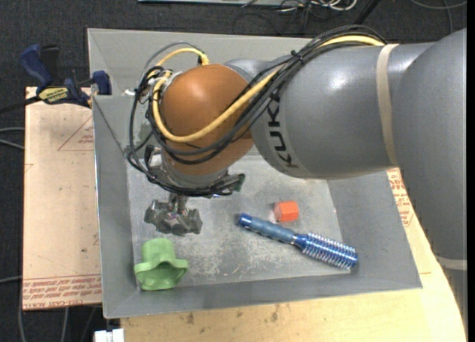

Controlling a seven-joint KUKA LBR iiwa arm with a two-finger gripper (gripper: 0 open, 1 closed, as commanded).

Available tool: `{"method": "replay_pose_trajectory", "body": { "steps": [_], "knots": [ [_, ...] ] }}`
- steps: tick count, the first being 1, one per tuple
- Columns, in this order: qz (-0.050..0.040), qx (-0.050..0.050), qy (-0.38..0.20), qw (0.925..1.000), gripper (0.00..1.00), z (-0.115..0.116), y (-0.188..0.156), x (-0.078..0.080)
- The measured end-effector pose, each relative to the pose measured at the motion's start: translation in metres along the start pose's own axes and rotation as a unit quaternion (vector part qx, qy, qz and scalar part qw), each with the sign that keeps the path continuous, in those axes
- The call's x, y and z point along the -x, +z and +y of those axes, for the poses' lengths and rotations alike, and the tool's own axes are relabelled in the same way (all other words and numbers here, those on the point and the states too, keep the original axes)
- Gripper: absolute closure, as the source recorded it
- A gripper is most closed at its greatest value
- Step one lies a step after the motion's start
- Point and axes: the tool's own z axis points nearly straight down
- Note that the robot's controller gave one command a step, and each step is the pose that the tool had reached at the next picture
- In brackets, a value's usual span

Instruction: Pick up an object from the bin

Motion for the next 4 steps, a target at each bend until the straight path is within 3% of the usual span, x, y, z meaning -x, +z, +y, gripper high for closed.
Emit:
{"method": "replay_pose_trajectory", "body": {
  "steps": [1, 2, 3, 4],
  "knots": [
    [-0.0001, 0.0, -0.011, 0.9999, 1.0, 0.008, 0.03, 0.008],
    [-0.0011, -0.001, 0.133, 0.9911, 1.0, 0.04, -0.004, -0.009],
    [-0.001, -0.001, 0.133, 0.9911, 0.0, 0.04, -0.003, -0.009],
    [0.0008, 0.0, -0.048, 0.9989, 0.0, 0.052, 0.057, -0.022]
  ]
}}
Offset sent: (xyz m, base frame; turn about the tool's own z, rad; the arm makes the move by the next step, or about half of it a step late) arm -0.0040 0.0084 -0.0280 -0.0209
